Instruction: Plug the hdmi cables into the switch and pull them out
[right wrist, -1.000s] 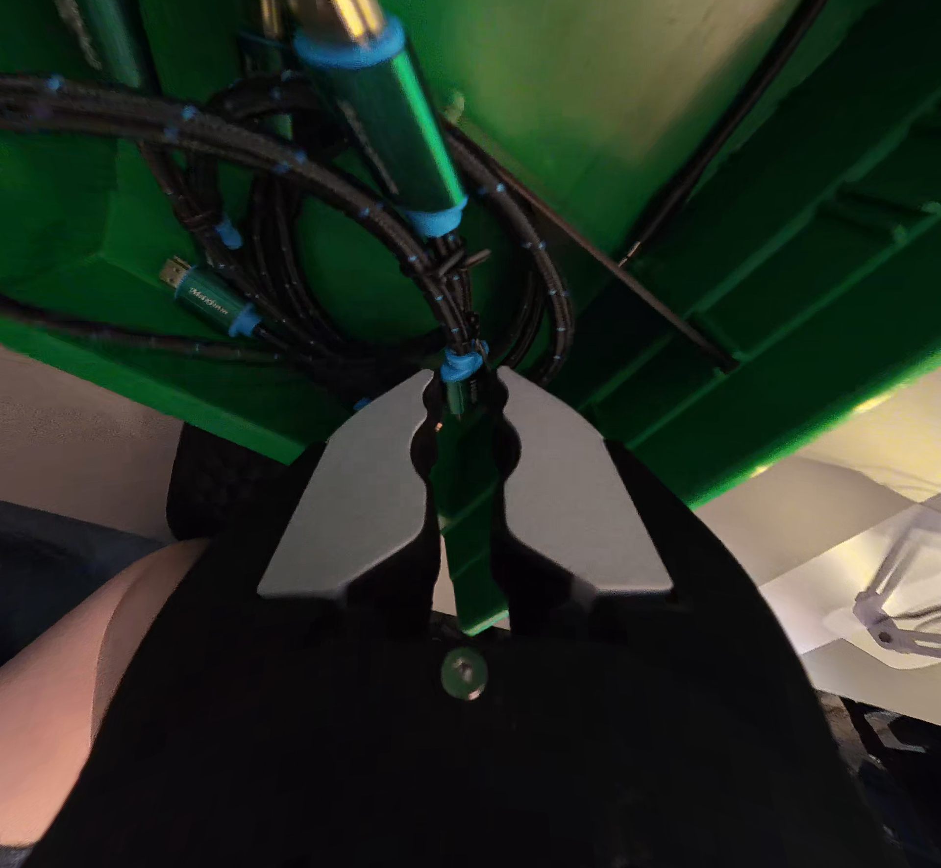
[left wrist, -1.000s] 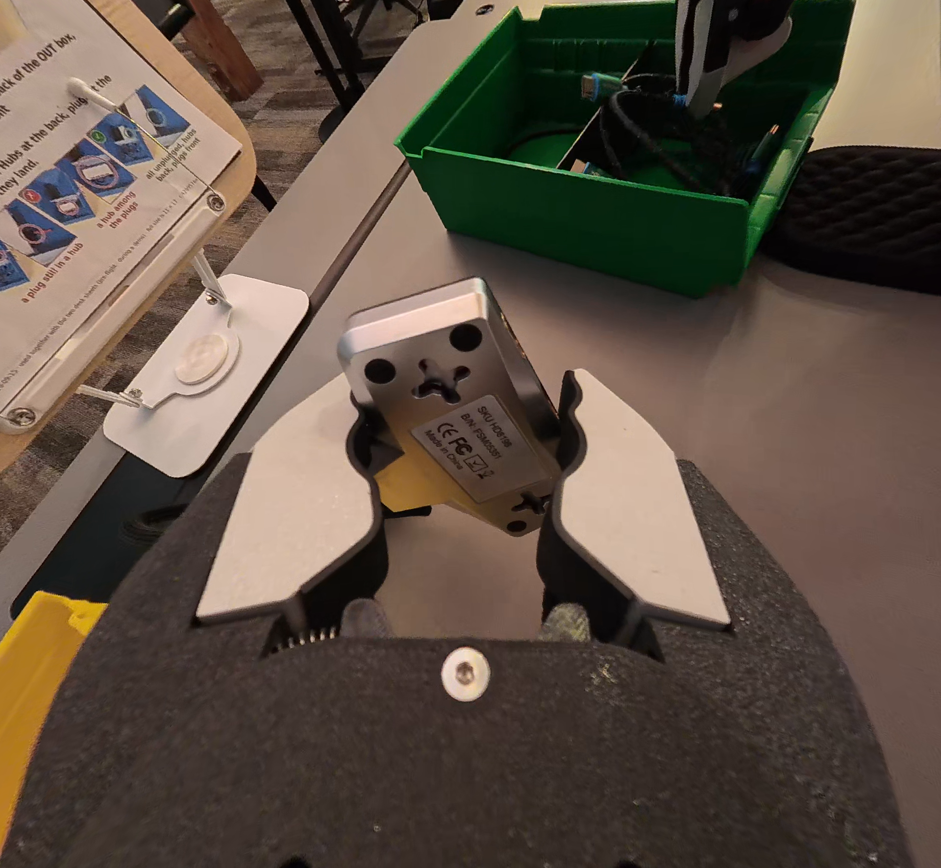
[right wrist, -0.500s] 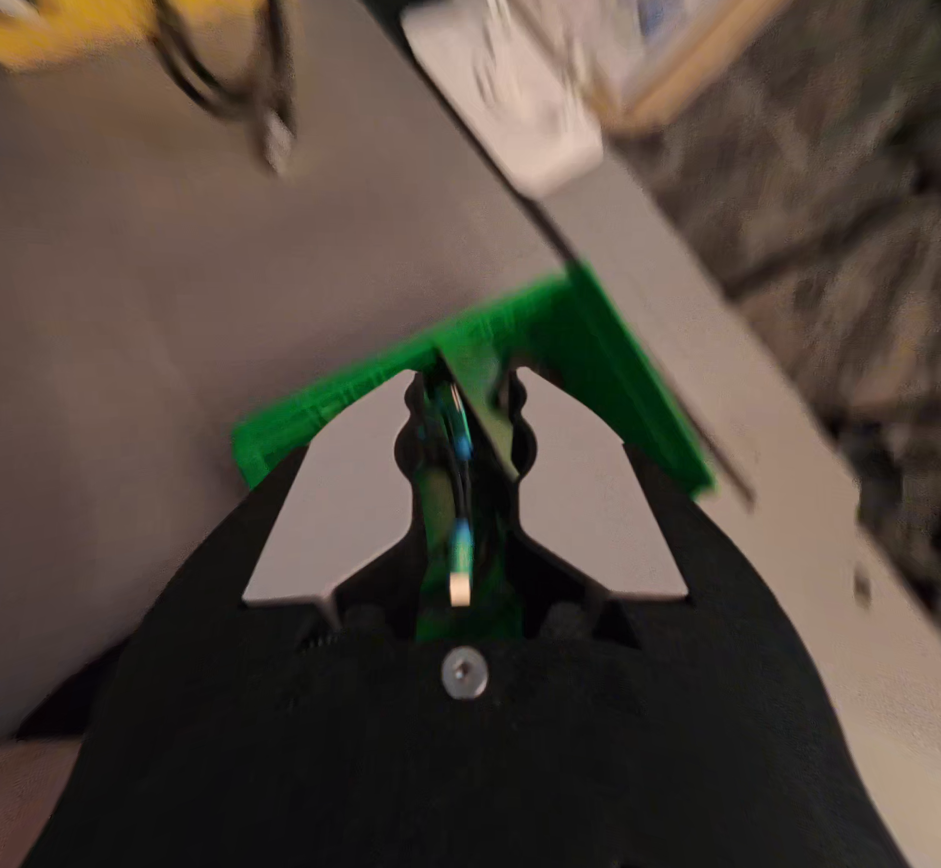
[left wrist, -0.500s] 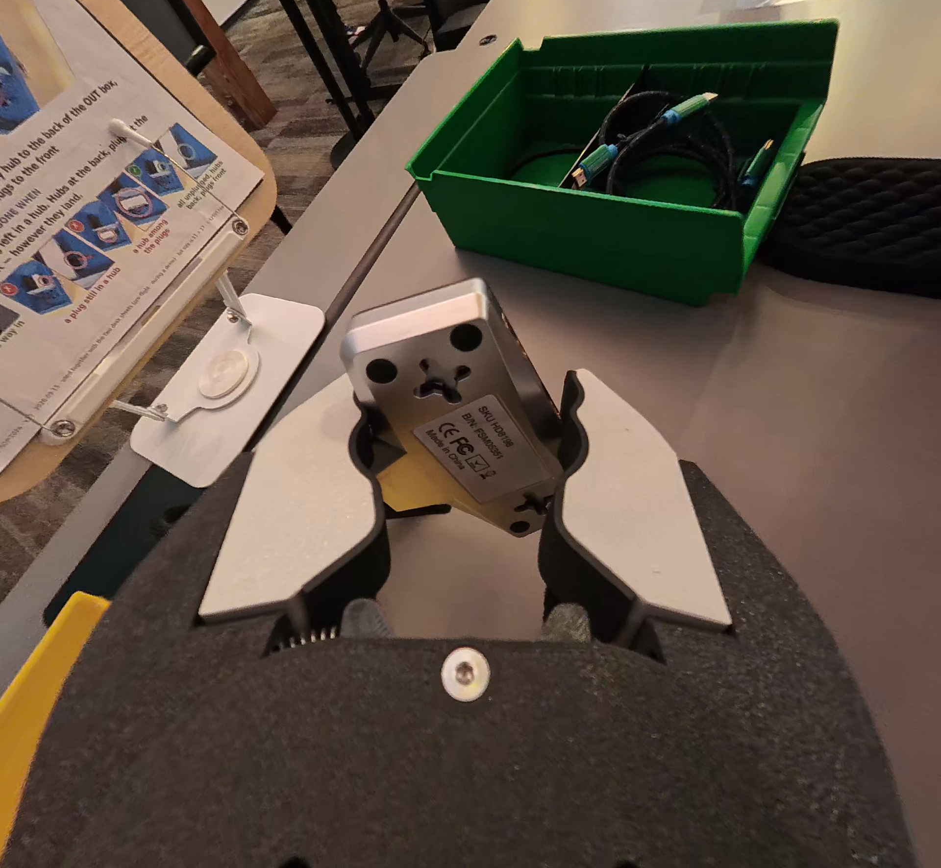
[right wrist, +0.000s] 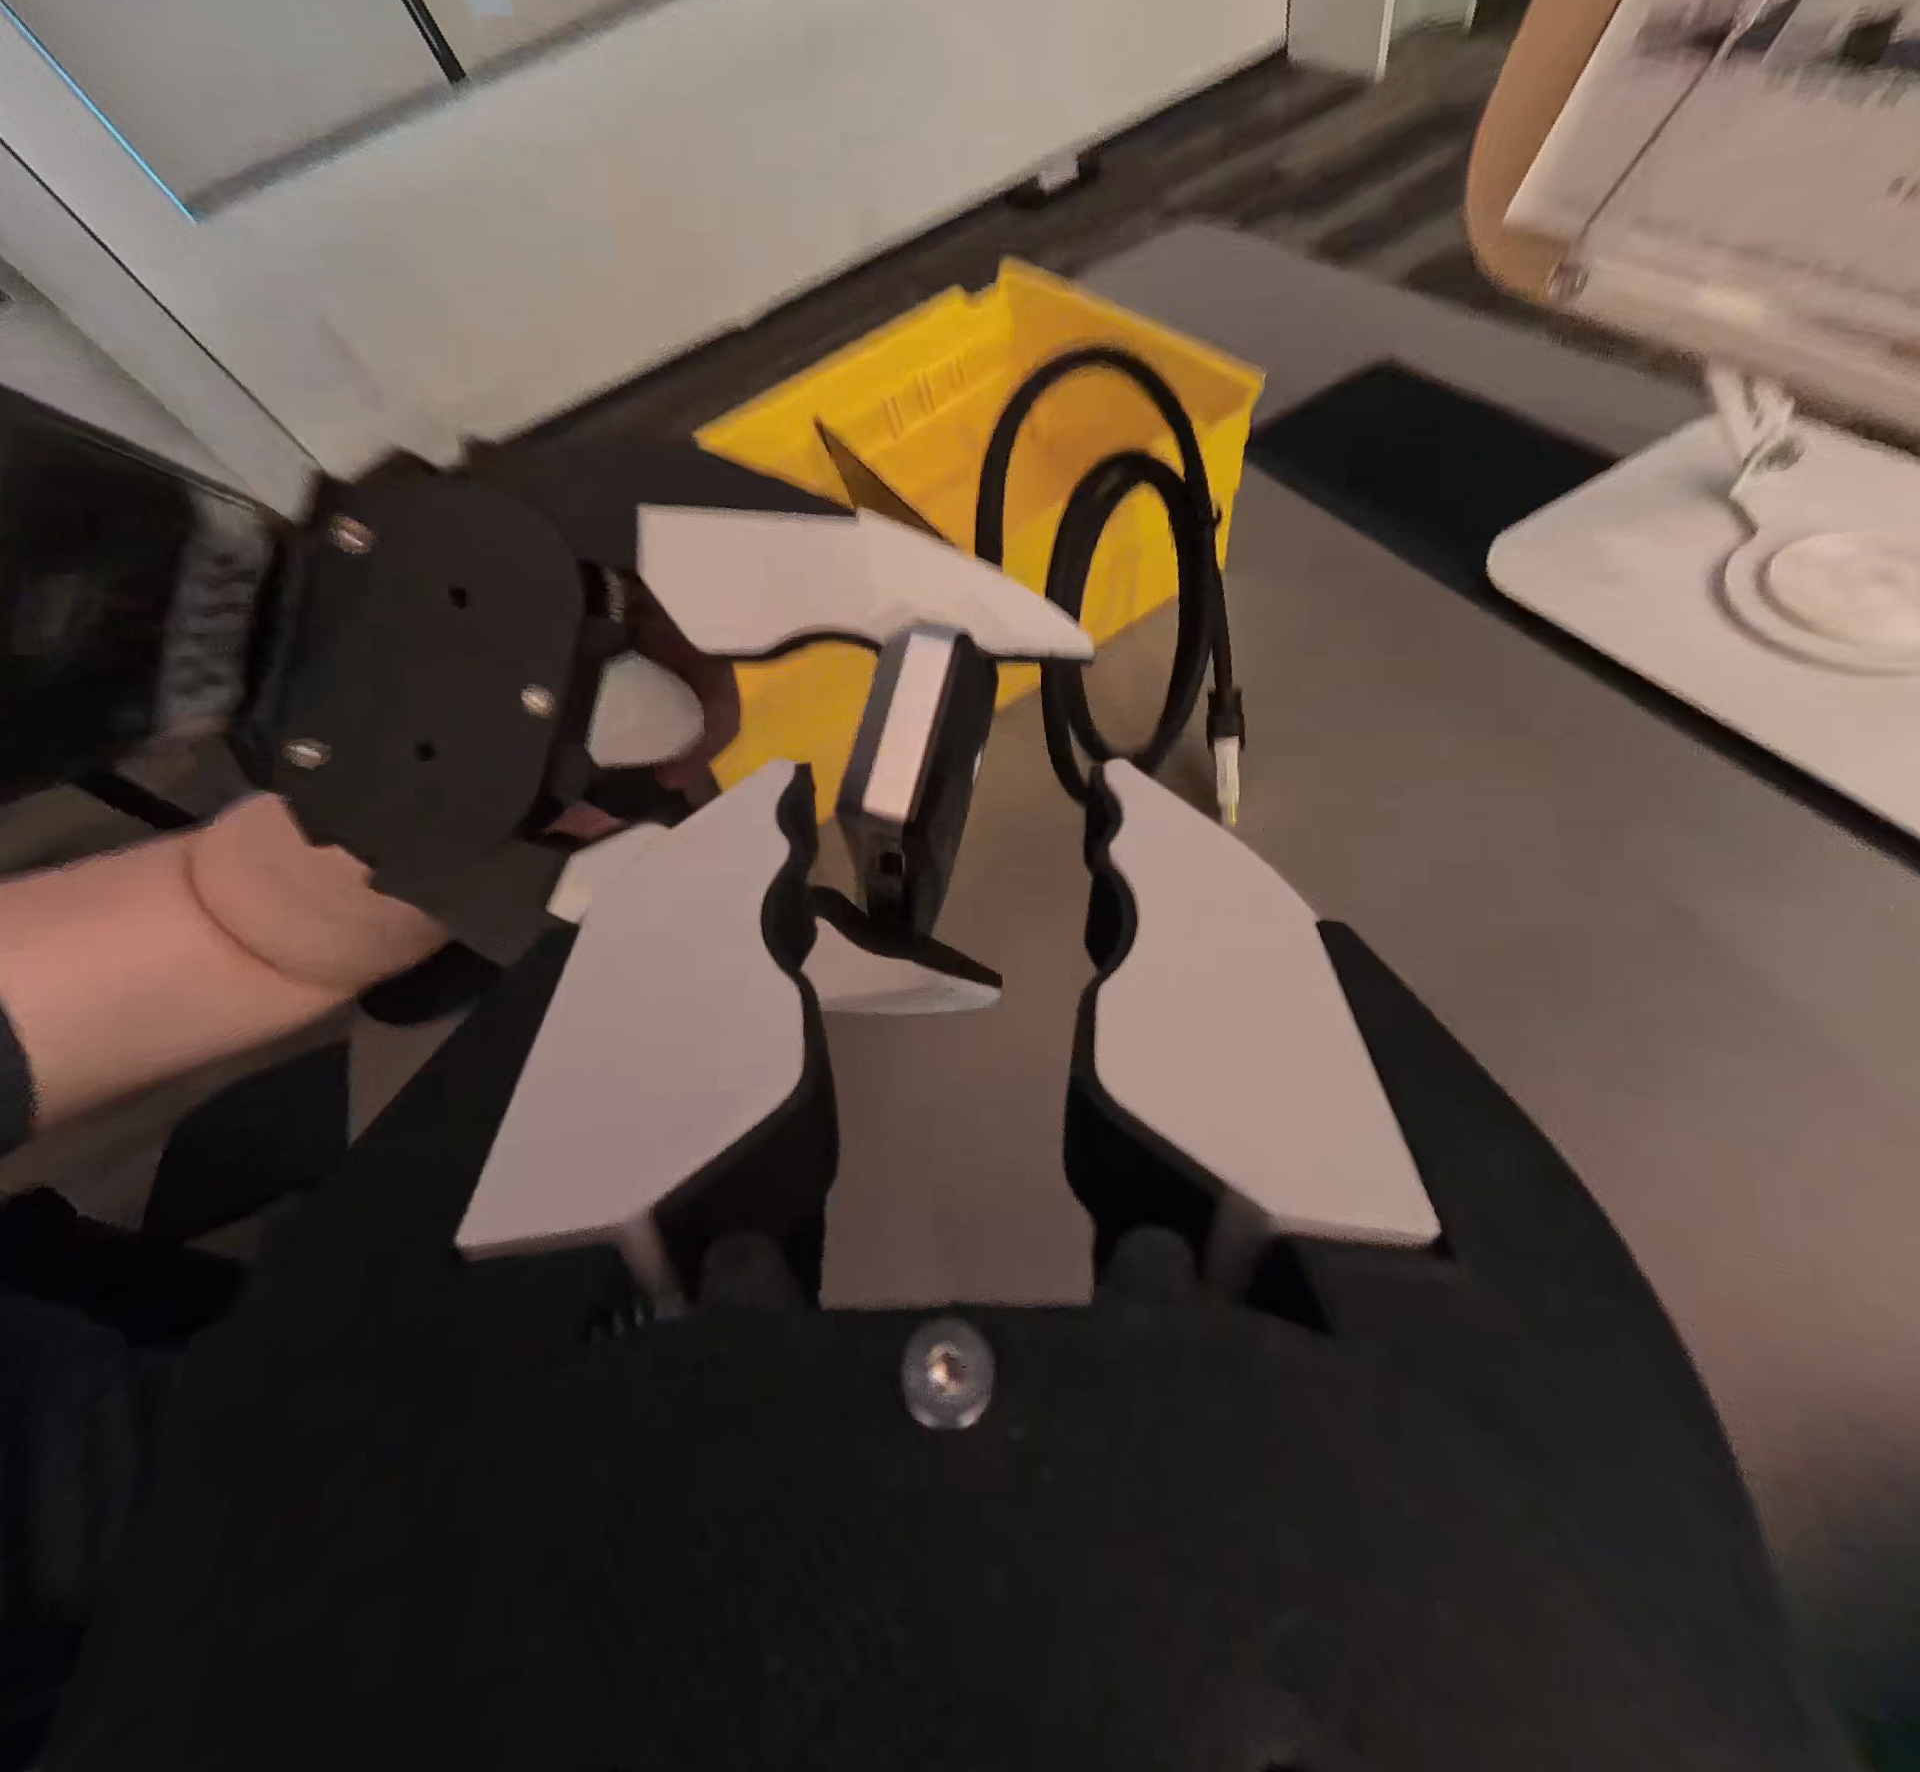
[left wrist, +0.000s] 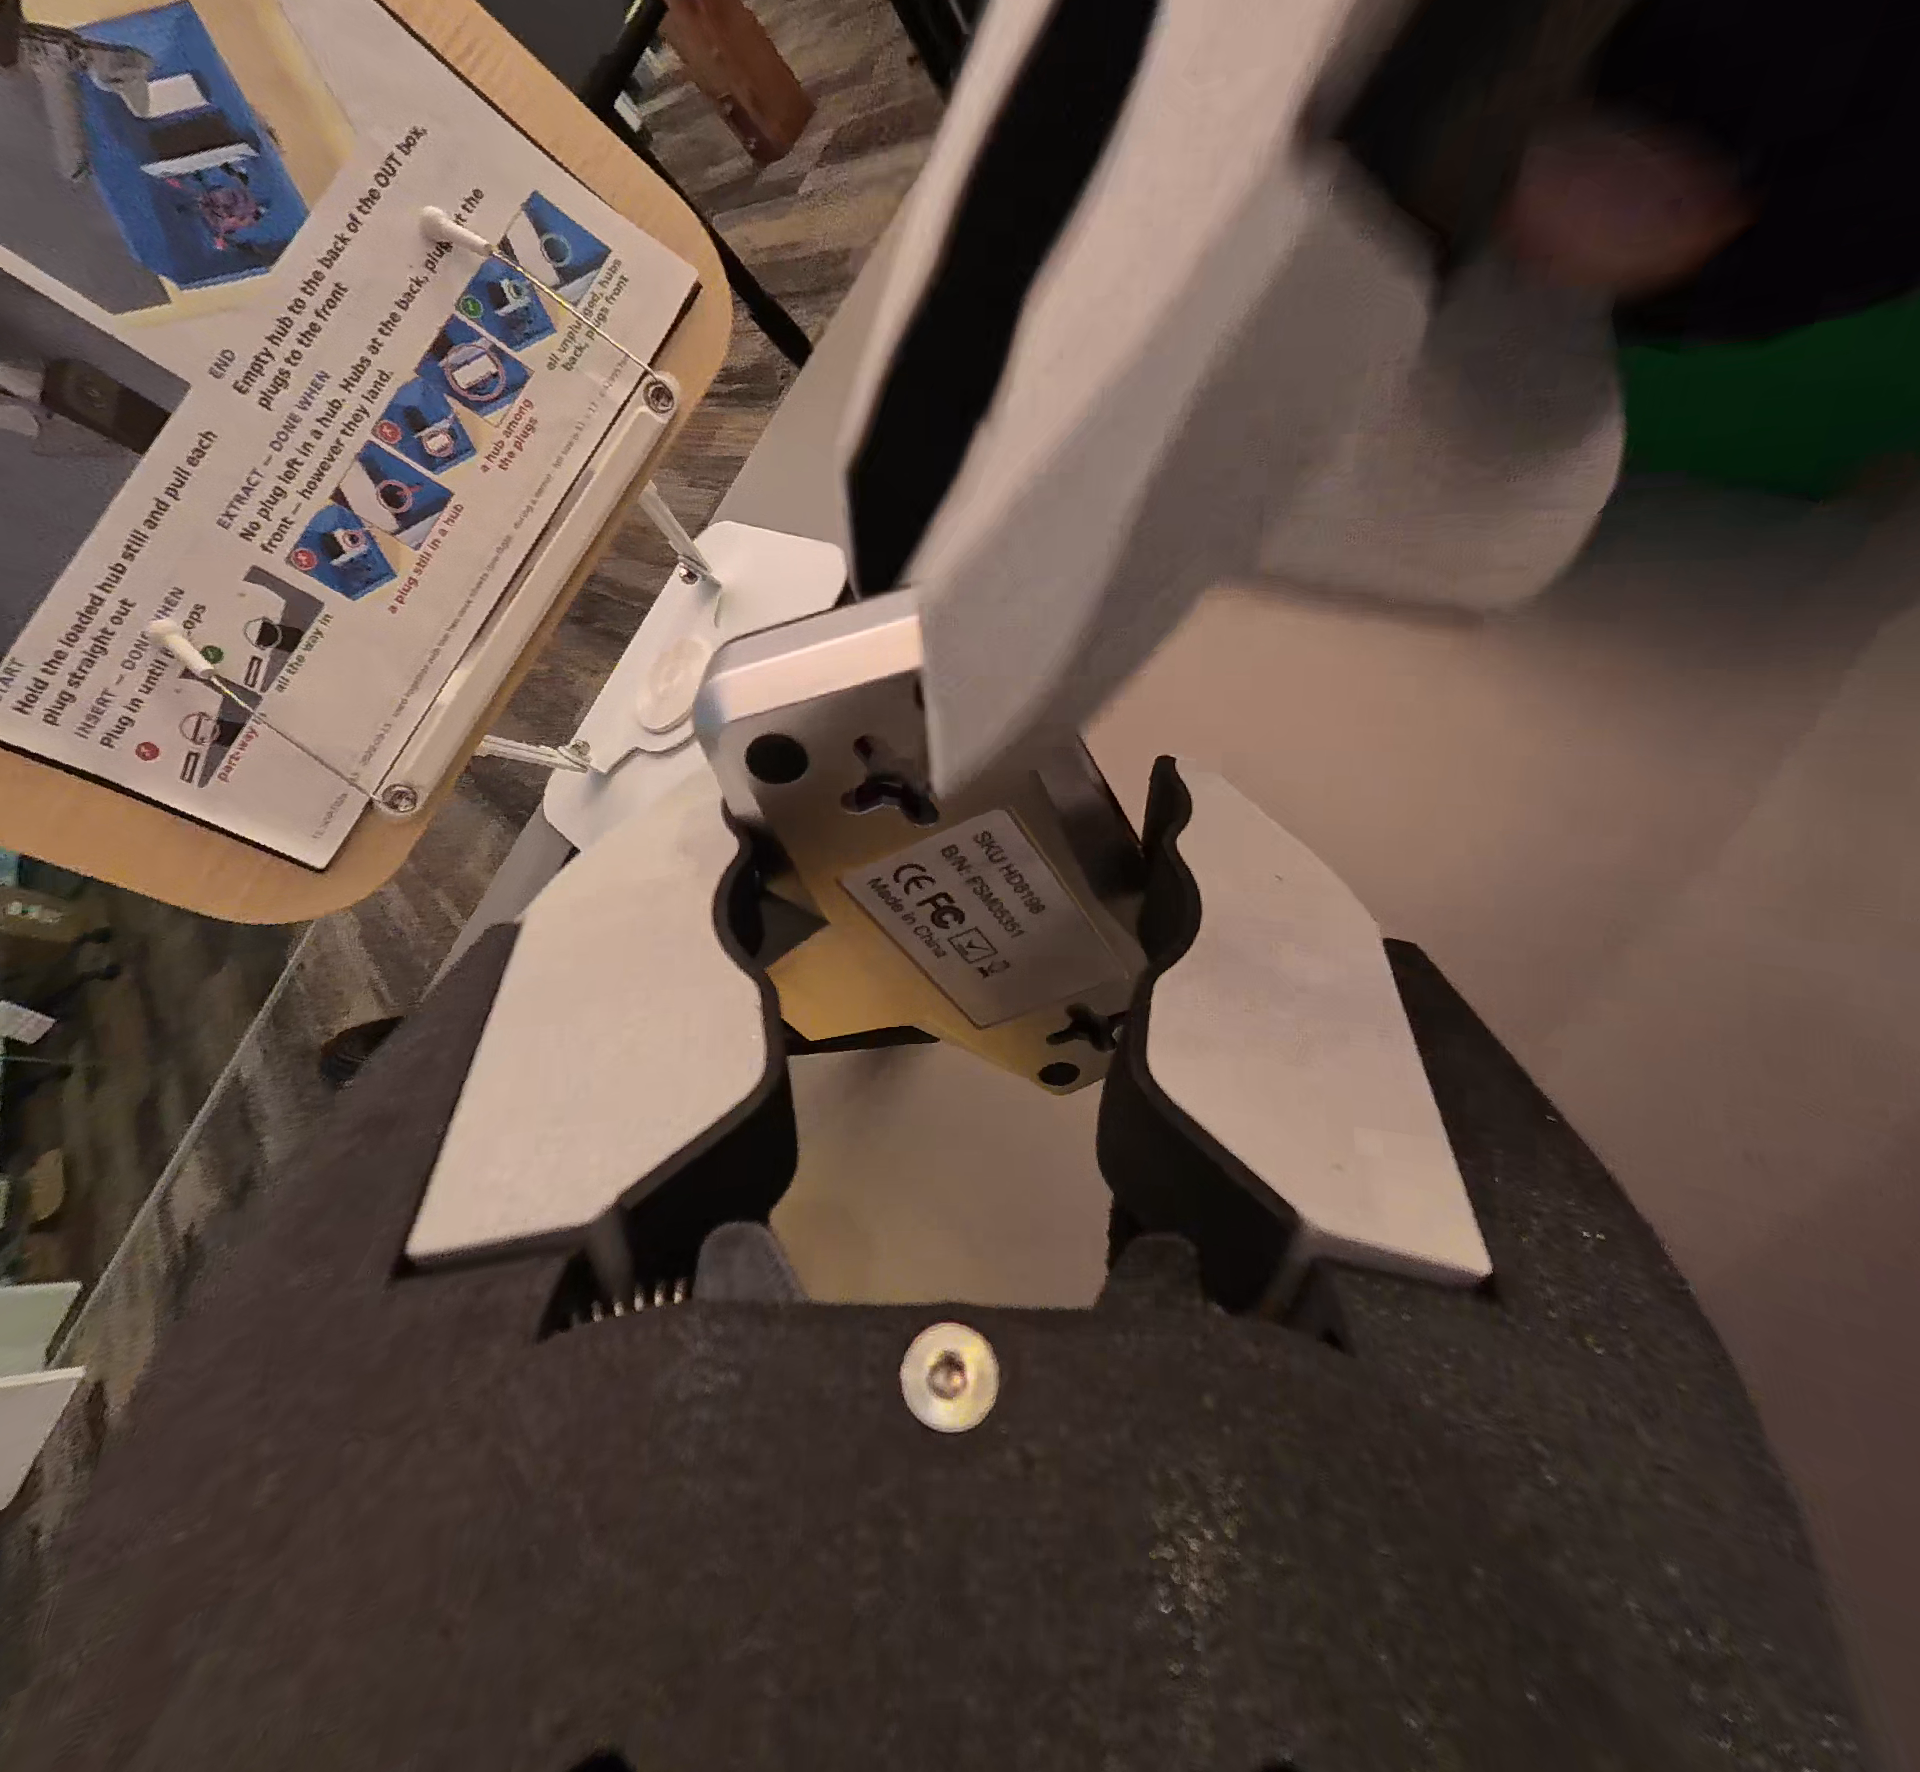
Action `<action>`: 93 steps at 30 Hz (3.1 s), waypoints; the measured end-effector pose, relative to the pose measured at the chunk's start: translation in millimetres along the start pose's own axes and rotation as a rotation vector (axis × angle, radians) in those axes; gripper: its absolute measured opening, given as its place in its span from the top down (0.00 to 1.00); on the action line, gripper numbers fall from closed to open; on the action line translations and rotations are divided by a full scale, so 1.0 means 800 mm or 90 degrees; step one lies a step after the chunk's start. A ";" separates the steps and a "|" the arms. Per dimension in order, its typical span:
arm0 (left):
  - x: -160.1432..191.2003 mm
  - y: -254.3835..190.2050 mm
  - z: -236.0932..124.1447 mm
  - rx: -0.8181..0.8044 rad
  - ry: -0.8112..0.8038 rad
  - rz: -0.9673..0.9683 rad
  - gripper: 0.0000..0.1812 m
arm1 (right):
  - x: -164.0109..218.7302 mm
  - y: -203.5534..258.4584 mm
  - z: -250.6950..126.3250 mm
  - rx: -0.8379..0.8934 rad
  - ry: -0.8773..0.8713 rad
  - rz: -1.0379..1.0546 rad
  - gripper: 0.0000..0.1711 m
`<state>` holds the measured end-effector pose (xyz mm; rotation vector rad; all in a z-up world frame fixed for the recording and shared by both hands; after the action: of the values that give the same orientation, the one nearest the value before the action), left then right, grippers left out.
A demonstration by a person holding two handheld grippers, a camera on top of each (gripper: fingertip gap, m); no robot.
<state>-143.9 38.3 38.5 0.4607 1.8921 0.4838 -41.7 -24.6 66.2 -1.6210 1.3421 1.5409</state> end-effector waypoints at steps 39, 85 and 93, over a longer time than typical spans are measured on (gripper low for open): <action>-0.029 0.000 -0.038 0.040 -0.043 -0.009 0.57 | -0.126 -0.129 -0.372 0.221 -0.428 -0.003 0.89; 0.047 0.033 0.013 -0.264 0.258 0.261 0.63 | -0.206 -0.190 -0.412 0.411 -0.342 0.057 0.89; 0.050 0.032 0.017 -0.246 0.260 0.251 0.63 | -0.189 -0.204 -0.396 0.359 -0.311 0.109 0.89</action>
<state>-143.1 82.2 16.4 0.5023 2.0265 1.2595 259.5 -199.6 235.4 -0.7484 1.4747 1.3587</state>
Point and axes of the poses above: each gripper's, where its closed fingertips meet, z out along the fingers, x out of its underside, y = z × x across the jaws, the point moved 9 cm from there along -z, back along the fingers, and after that the axes turned 9 degrees about -y, right-handed, at the moved point
